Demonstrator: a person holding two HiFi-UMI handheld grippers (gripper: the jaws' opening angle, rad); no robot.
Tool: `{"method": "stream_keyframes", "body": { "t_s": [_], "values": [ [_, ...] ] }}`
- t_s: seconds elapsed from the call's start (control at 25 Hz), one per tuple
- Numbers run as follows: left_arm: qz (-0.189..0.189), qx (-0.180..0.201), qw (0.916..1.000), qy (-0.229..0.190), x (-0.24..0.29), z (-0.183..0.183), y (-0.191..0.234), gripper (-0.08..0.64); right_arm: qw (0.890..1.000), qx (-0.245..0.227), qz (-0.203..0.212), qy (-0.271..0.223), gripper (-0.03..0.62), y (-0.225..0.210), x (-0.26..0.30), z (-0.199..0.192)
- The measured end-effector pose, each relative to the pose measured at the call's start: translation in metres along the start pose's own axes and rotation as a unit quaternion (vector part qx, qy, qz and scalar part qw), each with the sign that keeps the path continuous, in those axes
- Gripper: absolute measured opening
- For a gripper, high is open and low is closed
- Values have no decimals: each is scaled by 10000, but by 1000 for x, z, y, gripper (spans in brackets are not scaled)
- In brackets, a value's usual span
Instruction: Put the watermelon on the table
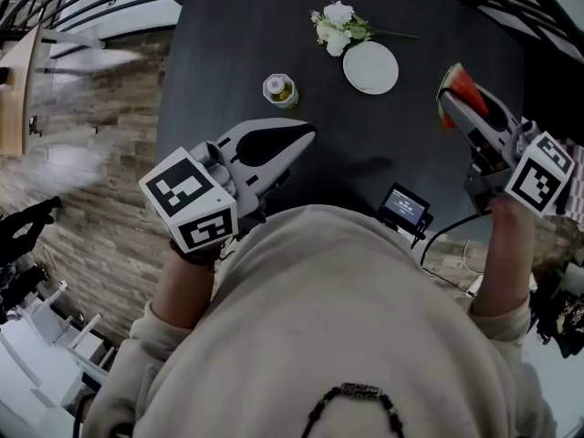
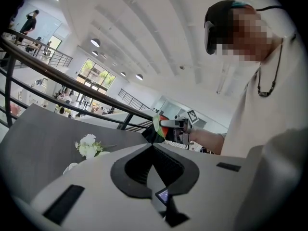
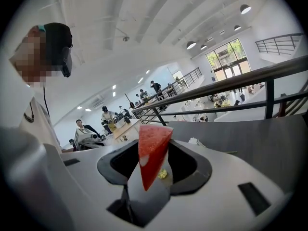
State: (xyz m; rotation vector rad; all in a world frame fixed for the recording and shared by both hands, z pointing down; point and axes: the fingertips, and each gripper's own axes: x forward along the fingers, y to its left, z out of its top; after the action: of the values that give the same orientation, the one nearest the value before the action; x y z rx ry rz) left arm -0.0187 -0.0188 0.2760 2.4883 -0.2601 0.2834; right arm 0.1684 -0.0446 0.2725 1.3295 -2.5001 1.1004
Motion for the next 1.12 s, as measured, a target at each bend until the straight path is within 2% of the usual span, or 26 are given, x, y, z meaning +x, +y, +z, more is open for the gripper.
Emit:
{"method": "stream_keyframes", "body": {
  "t_s": [0.2, 0.36, 1.12],
  "values": [
    [29, -97, 9999, -5, -1, -5, 6, 2, 9998, 13, -71, 191, 198, -10, 11, -4],
    [87, -204, 9997, -56, -2, -8, 13, 2, 9990, -195, -66, 400, 198, -17, 26, -3],
    [523, -670, 9961, -224, -16, -18, 40, 2, 9929, -49, -66, 1185, 198, -75, 96, -40]
  ]
}}
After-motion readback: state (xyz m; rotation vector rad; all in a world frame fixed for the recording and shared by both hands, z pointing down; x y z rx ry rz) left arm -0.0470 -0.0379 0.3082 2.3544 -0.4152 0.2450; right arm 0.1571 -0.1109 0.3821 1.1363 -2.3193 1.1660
